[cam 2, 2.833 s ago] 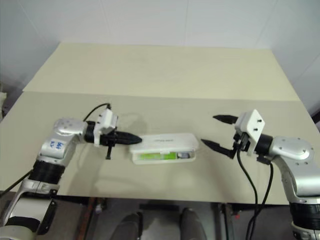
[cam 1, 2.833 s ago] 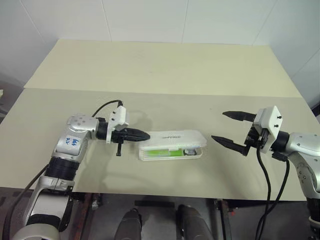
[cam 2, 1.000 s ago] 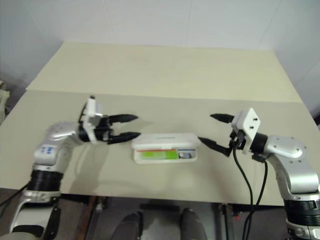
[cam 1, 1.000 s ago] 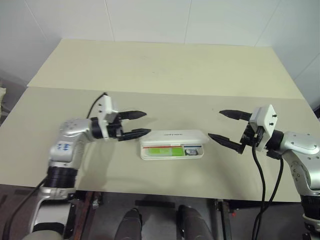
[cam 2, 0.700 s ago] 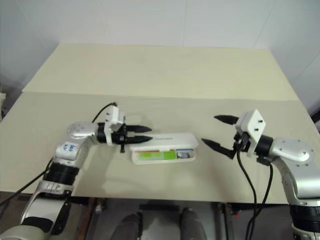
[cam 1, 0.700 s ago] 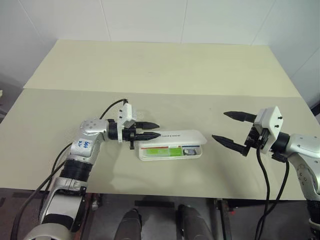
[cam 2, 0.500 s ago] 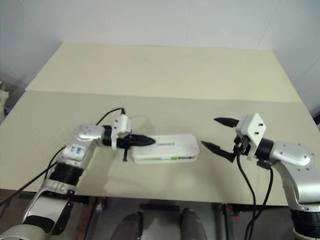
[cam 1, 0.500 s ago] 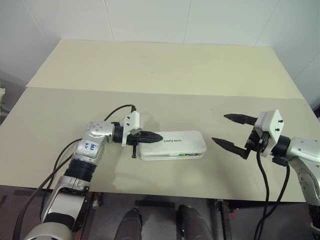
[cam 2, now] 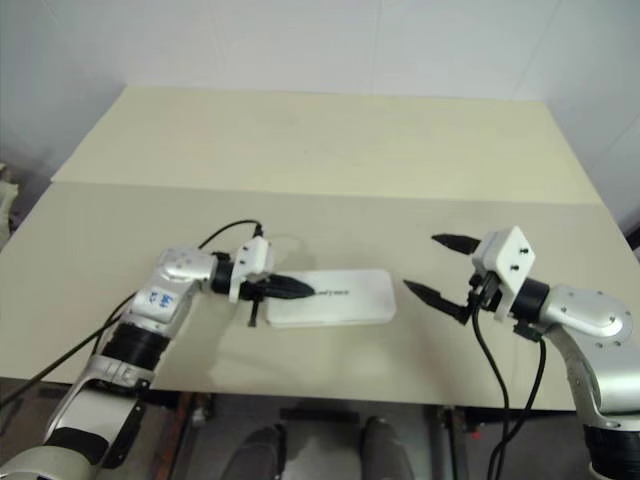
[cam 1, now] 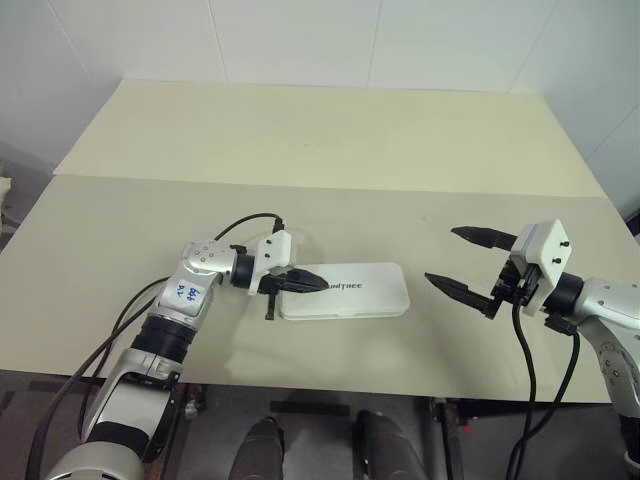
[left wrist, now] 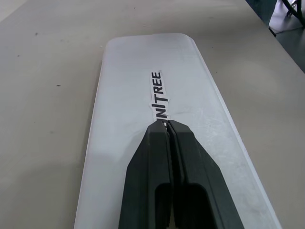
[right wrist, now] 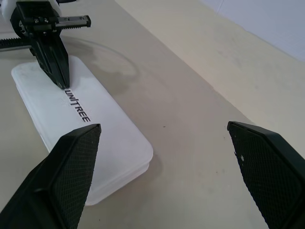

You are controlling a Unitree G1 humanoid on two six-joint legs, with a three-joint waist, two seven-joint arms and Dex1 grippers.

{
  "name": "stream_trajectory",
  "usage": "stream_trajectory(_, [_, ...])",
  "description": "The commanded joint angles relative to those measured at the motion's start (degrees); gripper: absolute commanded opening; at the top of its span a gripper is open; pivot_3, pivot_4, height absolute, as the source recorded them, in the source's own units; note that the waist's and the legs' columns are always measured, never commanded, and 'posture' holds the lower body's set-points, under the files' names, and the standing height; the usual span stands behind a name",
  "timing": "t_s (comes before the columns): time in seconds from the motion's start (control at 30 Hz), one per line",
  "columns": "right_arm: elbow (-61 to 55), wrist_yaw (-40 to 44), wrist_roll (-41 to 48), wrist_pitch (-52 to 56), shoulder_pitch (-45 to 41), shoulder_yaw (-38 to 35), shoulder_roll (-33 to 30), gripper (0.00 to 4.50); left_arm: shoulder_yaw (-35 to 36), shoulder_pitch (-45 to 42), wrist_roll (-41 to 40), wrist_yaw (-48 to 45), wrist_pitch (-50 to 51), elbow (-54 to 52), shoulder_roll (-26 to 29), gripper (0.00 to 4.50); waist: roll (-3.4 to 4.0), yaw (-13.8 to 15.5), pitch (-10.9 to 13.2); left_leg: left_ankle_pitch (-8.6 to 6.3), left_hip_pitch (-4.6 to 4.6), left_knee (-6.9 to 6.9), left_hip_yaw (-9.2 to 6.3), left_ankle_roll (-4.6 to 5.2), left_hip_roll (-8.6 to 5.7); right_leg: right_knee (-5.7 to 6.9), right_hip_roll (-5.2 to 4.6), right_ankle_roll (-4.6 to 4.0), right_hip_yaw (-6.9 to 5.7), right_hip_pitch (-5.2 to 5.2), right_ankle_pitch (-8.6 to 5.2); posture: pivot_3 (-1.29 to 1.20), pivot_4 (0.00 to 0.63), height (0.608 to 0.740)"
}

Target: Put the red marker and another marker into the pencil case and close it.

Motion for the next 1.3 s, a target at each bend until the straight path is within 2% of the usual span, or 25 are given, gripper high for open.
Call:
stream_trajectory(0.03, [-1.7, -0.6, 1.1, -0.2, 0.1, -1.3, 0.3, 4.50, -3.2, 0.5, 3.1, -0.1, 2.7, -1.5, 0.4, 0.01, 0.00, -0.1, 0.0, 0.00, 0.00, 0.00, 0.00, 0.00, 0.00, -0.03, 0.00, -0.04, 0.00, 0.01, -0.02, 0.00, 0.150, 0.740])
stream_trajectory(0.17, [-1.7, -0.9, 0.9, -0.2, -0.1, -0.5, 1.1, 4.50, -2.8, 0.4, 2.4, 0.9, 5.6, -3.9, -0.2, 0.01, 0.00, -0.1, 0.0, 0.00, 0.00, 0.00, 0.00, 0.00, 0.00, -0.03, 0.00, -0.01, 0.00, 0.01, 0.00, 0.00, 0.150, 0.740])
stream_trajectory(0.3, [-1.2, -0.6, 0.7, -0.3, -0.7, 0.2, 1.5, 4.50, 0.4, 0.4, -0.9, 1.4, 8.6, -6.1, 0.3, 0.01, 0.00, -0.1, 0.0, 0.00, -0.01, 0.00, 0.00, 0.00, 0.00, -0.03, 0.00, 0.01, 0.00, 0.00, 0.01, 0.00, 0.150, 0.740])
stream_trajectory(0.43, [0.4, 1.3, 1.3, -0.3, -2.0, 0.0, 0.8, 4.50, 10.8, 0.7, -10.3, 2.7, 12.3, -9.8, 1.2, 0.01, -0.02, -0.4, 0.0, 0.00, -0.02, -0.01, 0.00, 0.00, 0.01, -0.03, 0.00, 0.01, 0.00, -0.03, 0.00, 0.00, 0.150, 0.740])
stream_trajectory(0.6, [1.8, 3.7, 2.4, -0.1, -3.1, -1.8, -1.1, 4.50, 20.0, 2.0, -15.6, 2.3, 12.4, -9.7, 6.4, 0.01, -0.01, -0.3, 0.0, 0.00, -0.01, -0.05, 0.00, 0.00, 0.02, 0.09, 0.01, 0.00, 0.00, -0.11, 0.00, 0.00, 0.150, 0.740])
stream_trajectory(0.77, [2.1, 5.6, 3.2, 0.0, -3.4, -2.8, -3.2, 4.50, 23.9, 4.2, -18.5, 0.4, 14.0, -10.3, 11.6, 0.01, -0.01, -0.1, 0.0, -0.02, -0.07, -0.05, 0.00, 0.00, 0.02, 0.02, 0.00, 0.02, -0.01, -0.11, 0.00, 0.00, 0.150, 0.740])
stream_trajectory(0.93, [1.8, 7.9, 4.9, 0.5, -2.8, -4.7, -5.4, 4.50, 24.0, 7.2, -19.7, -0.5, 15.3, -13.2, 14.0, 1.54, -0.02, -0.1, 0.0, -0.04, -0.09, -0.06, 0.00, 0.00, 0.02, 0.00, -0.01, 0.01, -0.01, -0.11, 0.00, 0.00, 0.150, 0.740])
stream_trajectory(1.2, [2.1, 8.6, 6.0, 0.9, -2.9, -6.9, -6.9, 4.50, 23.9, 7.0, -19.4, 0.9, 14.2, -13.8, 13.2, 4.29, -0.02, -0.3, 0.0, -0.04, -0.08, -0.05, 0.01, 0.00, 0.02, 0.00, 0.00, -0.01, -0.01, -0.11, -0.01, 0.00, 0.150, 0.740])
stream_trajectory(1.23, [2.3, 8.8, 6.1, 0.7, -2.7, -7.2, -7.0, 4.50, 23.5, 6.8, -19.0, 1.1, 13.8, -13.7, 13.1, 4.46, -0.02, -0.3, 0.0, -0.04, -0.08, -0.05, 0.01, 0.00, 0.02, -0.01, 0.00, -0.01, -0.01, -0.11, -0.01, 0.00, 0.150, 0.740])
stream_trajectory(1.3, [2.3, 8.7, 6.2, 0.7, -2.4, -7.7, -7.1, 4.50, 23.2, 6.6, -18.3, 1.4, 12.7, -13.2, 13.0, 4.46, -0.02, -0.3, 0.0, -0.04, -0.07, -0.06, 0.00, 0.01, 0.02, 0.00, 0.00, -0.01, -0.01, -0.11, -0.01, 0.00, 0.150, 0.740])
